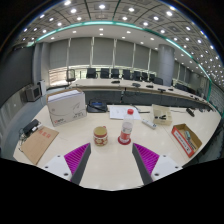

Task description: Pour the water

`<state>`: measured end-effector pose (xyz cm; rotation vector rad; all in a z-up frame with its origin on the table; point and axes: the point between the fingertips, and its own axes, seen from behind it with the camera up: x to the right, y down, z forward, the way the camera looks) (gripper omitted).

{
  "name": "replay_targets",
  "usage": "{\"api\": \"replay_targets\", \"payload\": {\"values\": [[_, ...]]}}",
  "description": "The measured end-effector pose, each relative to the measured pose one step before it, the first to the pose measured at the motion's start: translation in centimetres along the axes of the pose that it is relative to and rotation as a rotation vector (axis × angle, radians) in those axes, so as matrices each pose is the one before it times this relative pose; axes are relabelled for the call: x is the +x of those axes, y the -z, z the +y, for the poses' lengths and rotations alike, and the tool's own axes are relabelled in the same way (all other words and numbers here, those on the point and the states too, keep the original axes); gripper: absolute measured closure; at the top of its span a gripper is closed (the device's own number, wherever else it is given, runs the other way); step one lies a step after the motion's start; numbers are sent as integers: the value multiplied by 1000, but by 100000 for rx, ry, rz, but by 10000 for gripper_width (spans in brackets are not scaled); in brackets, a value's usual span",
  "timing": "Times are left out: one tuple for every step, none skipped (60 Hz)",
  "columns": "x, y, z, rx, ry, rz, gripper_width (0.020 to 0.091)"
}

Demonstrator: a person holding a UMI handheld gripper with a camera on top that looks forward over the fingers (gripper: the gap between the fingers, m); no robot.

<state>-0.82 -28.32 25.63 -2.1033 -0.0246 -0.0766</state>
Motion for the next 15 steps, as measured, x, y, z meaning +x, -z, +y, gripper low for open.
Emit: {"api": "replay_targets", "payload": {"values": [[-101,277,73,69,-276,-207,244],[-122,249,54,-12,-523,-268,246],[-189,-50,8,27,-599,-279,247],[-114,243,65,34,-370,-104,246],[-61,229,82,-75,-200,136,245],[-38,171,99,-227,-54,337,247],[-24,160,110,-384,89,371,245],[28,135,127,-454,52,286,246],[-7,107,154,-543,-87,142,247],[-48,95,124,-546,-220,6,245],[-114,-182,170,-487,-130,-40,245],[-98,94,94,-345,47,-177,246],[-76,-13,52,-203,151,-193,245],[-96,38,41,-138,106,-136,245],[-79,69,5,-107,67,-121,247]]}}
